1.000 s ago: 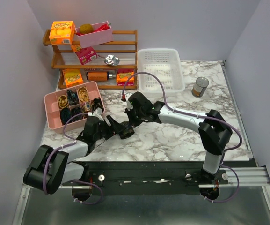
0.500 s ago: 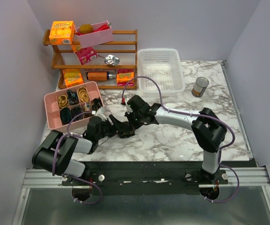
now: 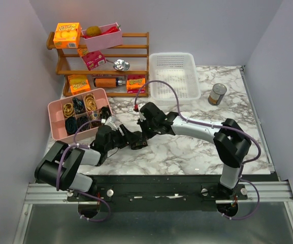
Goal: Roll the ties
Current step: Pick up the tie at the center of the board.
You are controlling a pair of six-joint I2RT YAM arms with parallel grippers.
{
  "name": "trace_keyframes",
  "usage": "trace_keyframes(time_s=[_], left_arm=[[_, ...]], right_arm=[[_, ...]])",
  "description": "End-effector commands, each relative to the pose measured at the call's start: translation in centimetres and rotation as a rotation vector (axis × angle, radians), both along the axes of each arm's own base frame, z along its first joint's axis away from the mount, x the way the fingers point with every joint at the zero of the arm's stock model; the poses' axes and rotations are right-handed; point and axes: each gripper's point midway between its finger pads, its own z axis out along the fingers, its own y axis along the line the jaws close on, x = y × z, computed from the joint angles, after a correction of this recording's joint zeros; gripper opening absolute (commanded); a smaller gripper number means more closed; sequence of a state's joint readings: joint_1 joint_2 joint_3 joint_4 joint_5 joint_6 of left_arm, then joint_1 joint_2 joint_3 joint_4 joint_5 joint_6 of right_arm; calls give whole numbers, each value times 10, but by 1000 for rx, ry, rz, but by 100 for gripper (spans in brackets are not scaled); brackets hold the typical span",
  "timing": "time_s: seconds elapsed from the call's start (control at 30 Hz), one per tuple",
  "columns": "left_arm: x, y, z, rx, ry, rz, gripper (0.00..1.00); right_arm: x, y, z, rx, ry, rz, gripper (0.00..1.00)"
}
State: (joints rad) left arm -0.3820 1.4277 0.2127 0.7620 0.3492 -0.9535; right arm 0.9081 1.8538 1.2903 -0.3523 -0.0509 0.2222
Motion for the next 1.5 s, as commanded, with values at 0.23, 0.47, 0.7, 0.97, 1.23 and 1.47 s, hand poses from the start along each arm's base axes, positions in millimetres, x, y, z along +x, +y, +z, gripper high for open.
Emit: trace_keyframes(time_s=[0.23, 0.47, 0.7, 0.97, 1.23, 1.47], left_arm=[[-2, -2, 0, 44, 0, -36, 69], [0, -5, 4, 46, -13, -50, 68], [0, -13, 9, 42, -43, -87, 68], [-1, -26, 23, 1, -92, -132, 67], [-2, -30, 46, -27, -184, -160, 47], [3, -24, 65, 34, -240, -145, 47]], right_arm=[[22, -26, -24, -119, -18, -137, 1], [12, -18, -46, -118, 57, -90, 1], [6, 11, -35, -21, 91, 25, 1], [-2, 25, -37, 34, 135, 93, 1], [4, 20, -30, 19, 90, 73, 1], [33, 1, 7, 48, -2, -42, 1]])
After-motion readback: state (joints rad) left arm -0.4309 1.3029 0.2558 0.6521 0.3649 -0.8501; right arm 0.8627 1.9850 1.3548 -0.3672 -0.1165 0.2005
